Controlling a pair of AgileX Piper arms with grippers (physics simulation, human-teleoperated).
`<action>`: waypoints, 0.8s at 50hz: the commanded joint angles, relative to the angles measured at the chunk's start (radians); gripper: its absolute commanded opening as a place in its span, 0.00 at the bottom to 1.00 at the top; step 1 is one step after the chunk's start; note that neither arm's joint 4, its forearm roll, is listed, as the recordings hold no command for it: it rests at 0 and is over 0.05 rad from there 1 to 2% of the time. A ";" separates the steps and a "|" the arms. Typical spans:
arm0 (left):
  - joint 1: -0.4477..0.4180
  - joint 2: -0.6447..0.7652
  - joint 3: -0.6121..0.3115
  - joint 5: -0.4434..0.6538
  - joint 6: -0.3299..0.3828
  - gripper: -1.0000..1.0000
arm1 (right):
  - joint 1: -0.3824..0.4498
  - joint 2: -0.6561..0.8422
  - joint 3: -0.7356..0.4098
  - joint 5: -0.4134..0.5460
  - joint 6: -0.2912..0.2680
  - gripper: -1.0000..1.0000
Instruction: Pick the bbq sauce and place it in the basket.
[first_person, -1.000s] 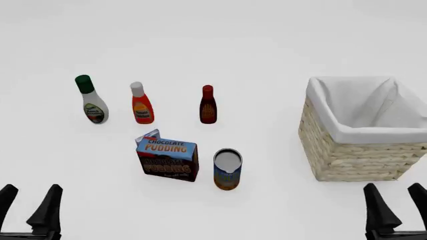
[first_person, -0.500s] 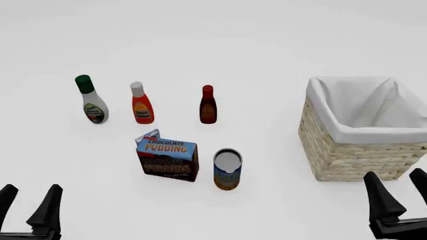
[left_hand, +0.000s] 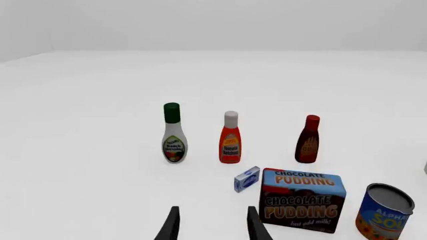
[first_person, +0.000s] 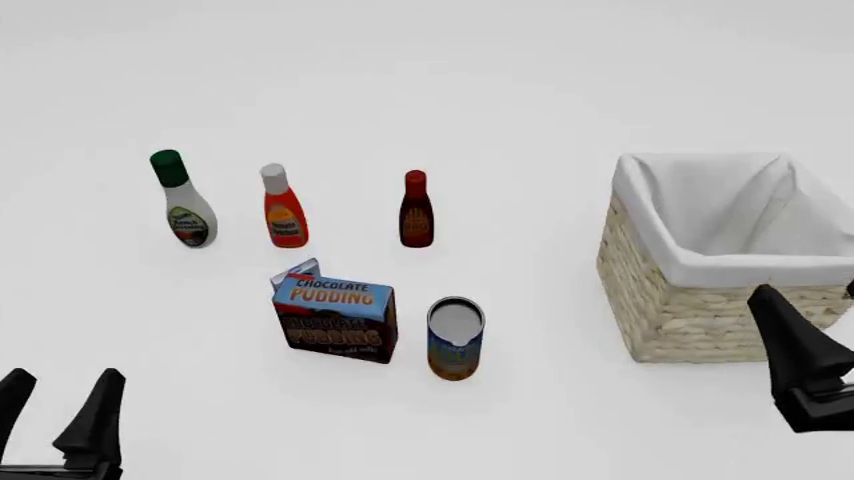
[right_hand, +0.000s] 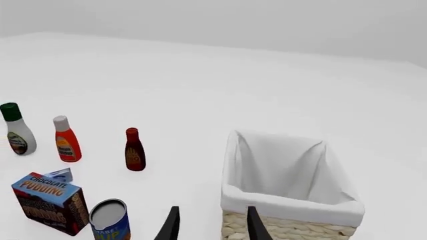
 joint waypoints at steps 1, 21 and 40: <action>0.000 0.000 0.000 0.000 0.000 1.00 | 0.082 0.200 -0.261 0.078 -0.012 1.00; 0.000 0.000 0.000 0.000 0.000 1.00 | 0.182 0.520 -0.527 0.079 -0.045 1.00; 0.000 0.000 0.000 0.000 0.000 1.00 | 0.307 0.772 -0.742 0.108 0.013 1.00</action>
